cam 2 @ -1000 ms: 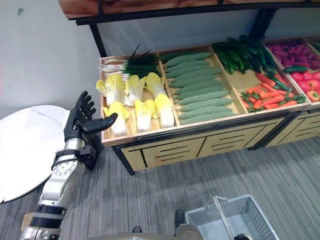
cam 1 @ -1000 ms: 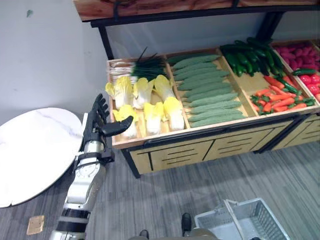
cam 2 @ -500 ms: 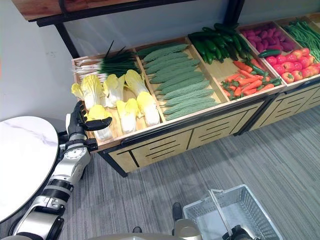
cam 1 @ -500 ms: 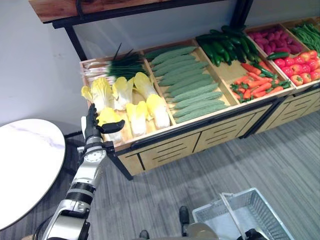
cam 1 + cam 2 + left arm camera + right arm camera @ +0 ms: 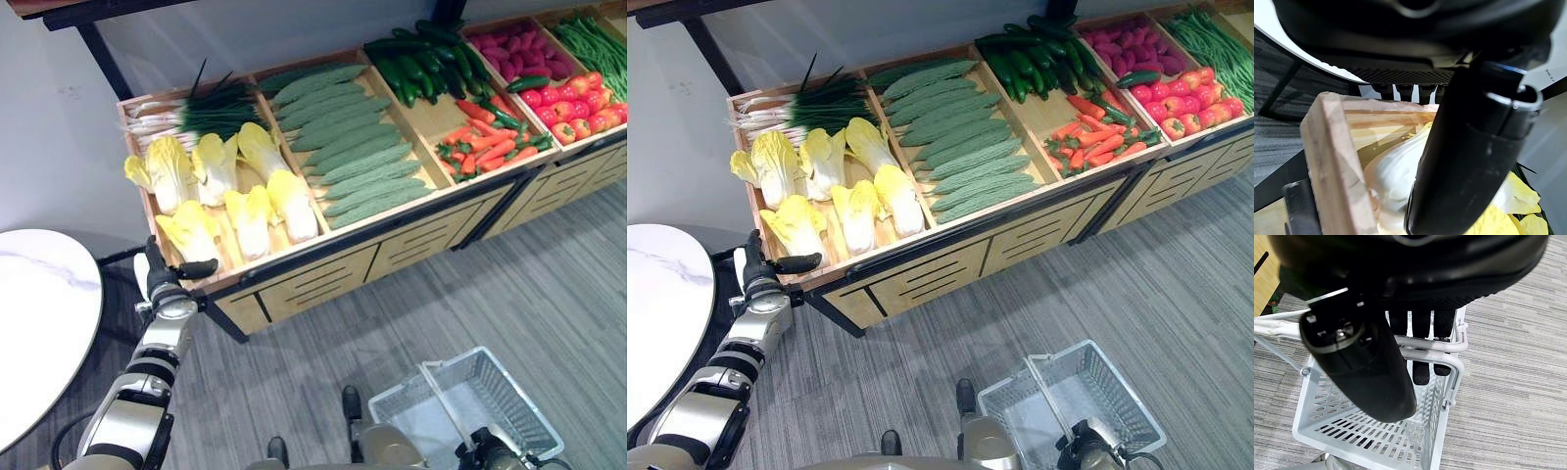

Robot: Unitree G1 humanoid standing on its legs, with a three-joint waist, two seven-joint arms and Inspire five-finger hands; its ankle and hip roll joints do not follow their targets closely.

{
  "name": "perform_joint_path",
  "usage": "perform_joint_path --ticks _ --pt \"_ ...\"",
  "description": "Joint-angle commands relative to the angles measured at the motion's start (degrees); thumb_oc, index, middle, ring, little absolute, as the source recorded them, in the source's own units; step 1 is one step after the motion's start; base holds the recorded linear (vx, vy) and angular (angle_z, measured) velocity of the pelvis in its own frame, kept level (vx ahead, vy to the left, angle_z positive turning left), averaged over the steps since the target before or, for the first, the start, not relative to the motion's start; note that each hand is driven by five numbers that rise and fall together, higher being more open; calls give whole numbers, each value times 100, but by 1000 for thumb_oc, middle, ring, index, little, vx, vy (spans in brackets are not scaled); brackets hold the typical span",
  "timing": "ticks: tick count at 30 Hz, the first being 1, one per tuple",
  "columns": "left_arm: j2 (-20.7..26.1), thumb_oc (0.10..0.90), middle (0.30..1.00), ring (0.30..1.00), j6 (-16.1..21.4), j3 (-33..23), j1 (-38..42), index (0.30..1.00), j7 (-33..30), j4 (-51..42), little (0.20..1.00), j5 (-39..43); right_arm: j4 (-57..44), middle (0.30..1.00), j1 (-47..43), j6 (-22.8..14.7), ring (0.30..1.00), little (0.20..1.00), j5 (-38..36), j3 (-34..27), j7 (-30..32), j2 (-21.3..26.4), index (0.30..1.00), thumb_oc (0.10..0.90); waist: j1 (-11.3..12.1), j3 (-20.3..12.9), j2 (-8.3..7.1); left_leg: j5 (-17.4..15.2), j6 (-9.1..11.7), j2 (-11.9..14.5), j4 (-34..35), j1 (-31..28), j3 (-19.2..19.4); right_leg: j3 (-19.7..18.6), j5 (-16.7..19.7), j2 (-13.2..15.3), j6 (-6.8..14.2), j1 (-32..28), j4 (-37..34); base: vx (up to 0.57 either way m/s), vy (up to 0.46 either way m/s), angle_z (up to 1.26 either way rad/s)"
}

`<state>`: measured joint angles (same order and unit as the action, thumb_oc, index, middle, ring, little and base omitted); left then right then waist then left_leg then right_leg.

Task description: Get the vegetables into the basket

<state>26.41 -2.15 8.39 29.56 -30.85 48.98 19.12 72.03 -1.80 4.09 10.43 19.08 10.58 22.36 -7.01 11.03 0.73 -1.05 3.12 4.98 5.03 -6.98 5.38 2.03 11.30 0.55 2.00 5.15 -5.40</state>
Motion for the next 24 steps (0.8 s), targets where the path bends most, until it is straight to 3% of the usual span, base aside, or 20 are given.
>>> perform_joint_path --ticks 1,10,24 --pt "573 900 1000 1000 243 258 1077 1000 -5 376 1000 -77 108 300 -64 -38 300 300 165 414 154 161 300 400 -102 -110 -246 102 319 63 -3 277 100 -81 -975 232 568 -642 40 -42 -9 -1" --pt "534 900 1000 1000 363 433 1290 1000 3 -21 1000 -77 182 300 -44 -58 300 300 141 465 136 117 300 400 -112 -79 -181 93 326 52 -3 238 116 -94 -991 214 561 -685 40 -4 -6 -1" --pt "300 900 1000 1000 666 488 1576 1000 51 -1666 1000 227 305 300 -76 94 300 300 141 377 -7 79 300 400 -83 -293 -53 7 344 7 -3 -62 82 -6 -1127 252 524 -1033 40 28 -8 2"
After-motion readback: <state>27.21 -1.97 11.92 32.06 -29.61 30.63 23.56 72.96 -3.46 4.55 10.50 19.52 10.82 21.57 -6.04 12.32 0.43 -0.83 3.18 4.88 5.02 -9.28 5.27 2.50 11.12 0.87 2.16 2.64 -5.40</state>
